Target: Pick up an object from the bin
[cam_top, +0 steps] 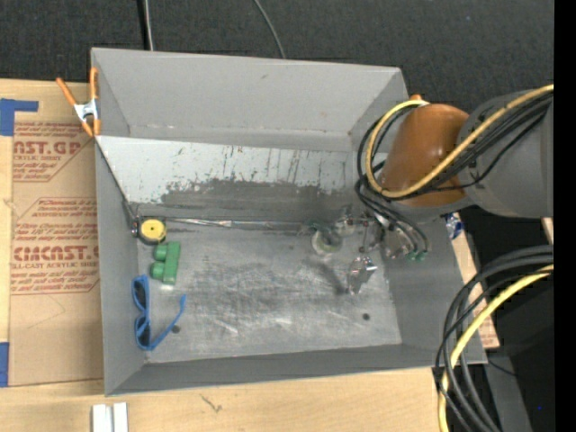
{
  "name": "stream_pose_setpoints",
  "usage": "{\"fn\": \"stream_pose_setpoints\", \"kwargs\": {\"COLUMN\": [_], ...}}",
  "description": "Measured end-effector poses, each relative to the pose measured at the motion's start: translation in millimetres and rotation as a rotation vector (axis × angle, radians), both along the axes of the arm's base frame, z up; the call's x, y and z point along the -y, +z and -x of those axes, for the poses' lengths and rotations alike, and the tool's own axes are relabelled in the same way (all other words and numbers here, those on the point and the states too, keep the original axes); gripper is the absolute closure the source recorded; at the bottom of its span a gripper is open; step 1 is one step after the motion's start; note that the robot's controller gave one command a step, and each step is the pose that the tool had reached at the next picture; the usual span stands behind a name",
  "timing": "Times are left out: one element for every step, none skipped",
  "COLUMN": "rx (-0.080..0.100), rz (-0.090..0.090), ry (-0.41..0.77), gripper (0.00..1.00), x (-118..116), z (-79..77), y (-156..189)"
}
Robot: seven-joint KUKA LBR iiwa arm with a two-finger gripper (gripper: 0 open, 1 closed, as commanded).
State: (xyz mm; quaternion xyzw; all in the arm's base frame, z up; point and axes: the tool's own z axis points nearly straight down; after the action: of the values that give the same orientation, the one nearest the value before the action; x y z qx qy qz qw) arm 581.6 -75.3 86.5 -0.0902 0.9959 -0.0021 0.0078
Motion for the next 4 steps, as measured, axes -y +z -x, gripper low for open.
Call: {"fn": "stream_pose_setpoints", "kwargs": {"rx": [-0.012,-0.015,0.010,0.022], "rz": [-0.006,-0.003,-0.008,0.004], "ry": [-0.137,-0.082,-0.025,0.186], "gripper": [0.00,0.00,0.00,0.00], "x": [-38,-33,-18,-15], "z": [-10.5,7.5,6.6,21.5], "y": [19,25,-9,-8]}}
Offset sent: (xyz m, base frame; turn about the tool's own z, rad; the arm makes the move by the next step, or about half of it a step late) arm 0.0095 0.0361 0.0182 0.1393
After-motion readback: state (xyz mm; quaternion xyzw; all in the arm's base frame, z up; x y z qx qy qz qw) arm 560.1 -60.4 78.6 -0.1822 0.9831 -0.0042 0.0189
